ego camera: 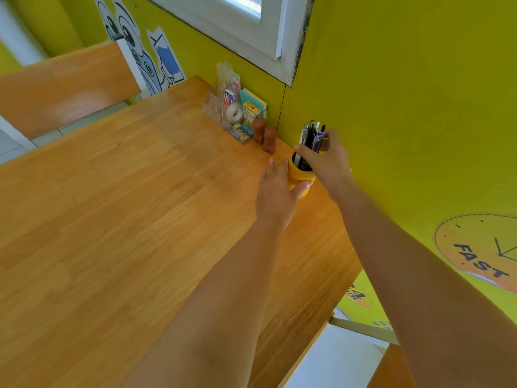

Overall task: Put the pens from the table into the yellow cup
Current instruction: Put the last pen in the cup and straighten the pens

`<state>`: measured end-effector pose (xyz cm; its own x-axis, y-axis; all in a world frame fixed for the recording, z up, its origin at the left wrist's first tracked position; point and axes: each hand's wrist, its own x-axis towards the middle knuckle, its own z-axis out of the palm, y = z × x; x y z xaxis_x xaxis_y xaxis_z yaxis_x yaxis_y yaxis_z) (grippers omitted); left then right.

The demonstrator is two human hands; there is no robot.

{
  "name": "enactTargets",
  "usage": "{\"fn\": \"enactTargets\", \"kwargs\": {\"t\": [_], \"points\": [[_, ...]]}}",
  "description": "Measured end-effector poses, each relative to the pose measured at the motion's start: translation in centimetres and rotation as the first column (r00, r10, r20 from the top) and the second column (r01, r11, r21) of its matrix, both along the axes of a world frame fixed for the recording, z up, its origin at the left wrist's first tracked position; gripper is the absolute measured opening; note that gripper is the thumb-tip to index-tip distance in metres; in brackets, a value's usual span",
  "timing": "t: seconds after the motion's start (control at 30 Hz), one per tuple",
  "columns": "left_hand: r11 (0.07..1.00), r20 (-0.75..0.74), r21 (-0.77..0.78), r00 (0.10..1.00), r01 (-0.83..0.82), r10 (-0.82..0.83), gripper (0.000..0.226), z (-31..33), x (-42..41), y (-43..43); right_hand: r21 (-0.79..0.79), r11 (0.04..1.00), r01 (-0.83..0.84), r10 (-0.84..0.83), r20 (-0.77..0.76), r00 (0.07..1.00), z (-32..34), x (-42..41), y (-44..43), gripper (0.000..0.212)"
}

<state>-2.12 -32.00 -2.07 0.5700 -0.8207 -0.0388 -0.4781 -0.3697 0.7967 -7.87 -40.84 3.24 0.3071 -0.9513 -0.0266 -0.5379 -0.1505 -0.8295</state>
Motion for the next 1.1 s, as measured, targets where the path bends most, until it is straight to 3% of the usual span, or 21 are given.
{"fn": "enactTargets", "kwargs": {"t": [0.2, 0.43, 0.57, 0.7, 0.83, 1.1], "points": [[1.000, 0.037, 0.000, 0.999, 0.011, -0.011, 0.072, -0.6, 0.0, -0.2, -0.109, 0.994, 0.000, -0.008, -0.070, 0.998, -0.2, 0.3, 0.3, 0.041], [1.000, 0.006, 0.002, 1.000, 0.016, -0.016, 0.072, 0.1, -0.1, 0.2, -0.085, 0.994, -0.073, 0.053, -0.218, 0.975, -0.4, 0.9, -0.8, 0.048], [0.999, 0.041, -0.033, 0.999, 0.017, -0.016, 0.069, -0.8, 0.1, -0.3, -0.092, 0.993, -0.072, 0.051, -0.214, 0.975, -1.1, -0.5, -0.4, 0.054], [0.998, 0.014, -0.058, 1.000, -0.015, 0.016, 0.059, -0.4, -0.1, -0.2, -0.196, 0.981, 0.004, -0.040, -0.179, 0.983, -2.1, -1.3, 1.1, 0.059], [0.999, 0.055, -0.050, 0.998, -0.004, 0.007, 0.060, -1.0, 0.0, -0.5, -0.305, 0.952, -0.020, -0.071, -0.284, 0.956, -2.0, -0.2, 1.6, 0.057], [0.998, 0.072, -0.067, 0.997, 0.018, -0.013, 0.063, -1.3, 0.2, -0.6, -0.228, 0.966, -0.118, 0.025, -0.373, 0.927, -0.9, 0.2, 0.7, 0.042]]}}
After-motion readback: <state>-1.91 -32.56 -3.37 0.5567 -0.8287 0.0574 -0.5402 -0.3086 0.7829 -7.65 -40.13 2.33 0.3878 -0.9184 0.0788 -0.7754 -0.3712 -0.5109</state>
